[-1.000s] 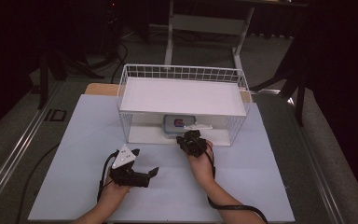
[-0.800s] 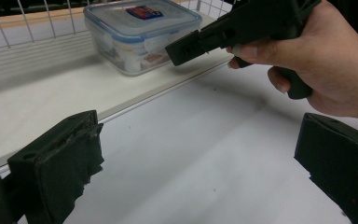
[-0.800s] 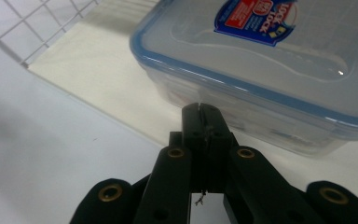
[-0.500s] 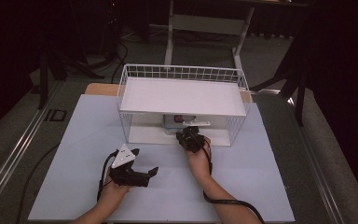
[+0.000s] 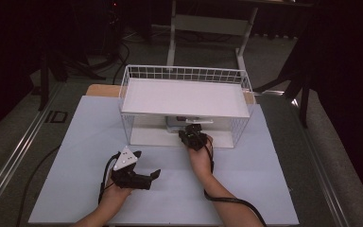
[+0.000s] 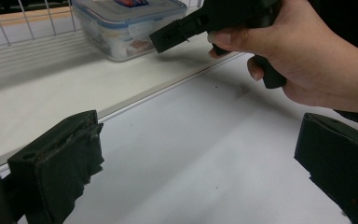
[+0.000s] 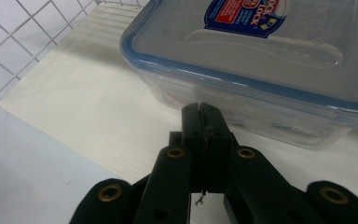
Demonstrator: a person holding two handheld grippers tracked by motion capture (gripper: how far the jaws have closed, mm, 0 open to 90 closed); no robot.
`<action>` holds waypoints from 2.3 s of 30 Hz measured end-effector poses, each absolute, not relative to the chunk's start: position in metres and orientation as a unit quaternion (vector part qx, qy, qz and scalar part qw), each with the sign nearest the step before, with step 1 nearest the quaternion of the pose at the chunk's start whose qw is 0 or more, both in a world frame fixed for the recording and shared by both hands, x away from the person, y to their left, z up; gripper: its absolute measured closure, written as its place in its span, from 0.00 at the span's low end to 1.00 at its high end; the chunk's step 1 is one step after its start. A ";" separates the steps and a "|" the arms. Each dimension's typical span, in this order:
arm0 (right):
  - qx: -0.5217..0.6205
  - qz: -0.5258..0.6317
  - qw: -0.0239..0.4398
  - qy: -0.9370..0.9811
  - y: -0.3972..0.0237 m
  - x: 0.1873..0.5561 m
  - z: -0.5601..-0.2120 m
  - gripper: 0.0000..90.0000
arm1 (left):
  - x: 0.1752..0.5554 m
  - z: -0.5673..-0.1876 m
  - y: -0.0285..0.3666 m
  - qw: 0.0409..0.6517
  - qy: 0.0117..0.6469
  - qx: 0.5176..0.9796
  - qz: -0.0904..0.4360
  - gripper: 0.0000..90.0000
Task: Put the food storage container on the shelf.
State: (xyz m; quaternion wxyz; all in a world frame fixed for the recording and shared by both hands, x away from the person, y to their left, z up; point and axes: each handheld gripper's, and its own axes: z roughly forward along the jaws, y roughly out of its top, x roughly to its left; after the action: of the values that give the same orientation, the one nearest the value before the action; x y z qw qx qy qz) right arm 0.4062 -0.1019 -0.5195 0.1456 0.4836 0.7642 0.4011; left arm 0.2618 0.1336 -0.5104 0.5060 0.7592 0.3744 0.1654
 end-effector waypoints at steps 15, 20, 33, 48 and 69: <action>0.449 0.421 0.141 0.775 -0.103 0.379 -0.508 0.82 | 0.259 -0.507 0.133 0.505 0.365 0.762 0.174 0.02; 0.430 0.436 0.150 0.776 -0.109 0.366 -0.503 0.55 | 0.258 -0.505 0.131 0.506 0.356 0.763 0.186 0.02; 0.389 0.476 0.127 0.778 -0.136 0.341 -0.493 0.16 | 0.260 -0.493 0.130 0.520 0.338 0.766 0.170 0.02; 0.360 0.482 0.154 0.784 -0.177 0.311 -0.480 0.17 | 0.256 -0.479 0.144 0.522 0.322 0.771 0.171 0.02; 0.367 0.475 0.154 0.785 -0.208 0.287 -0.480 0.17 | 0.246 -0.500 0.184 0.516 0.336 0.771 0.162 0.02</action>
State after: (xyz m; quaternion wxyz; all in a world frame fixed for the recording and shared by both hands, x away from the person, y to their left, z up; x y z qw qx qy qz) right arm 0.2873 -0.2081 -0.4804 0.1541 0.3666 0.7850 0.4750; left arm 0.2461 0.1840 -0.4996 0.5164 0.7707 0.3364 0.1622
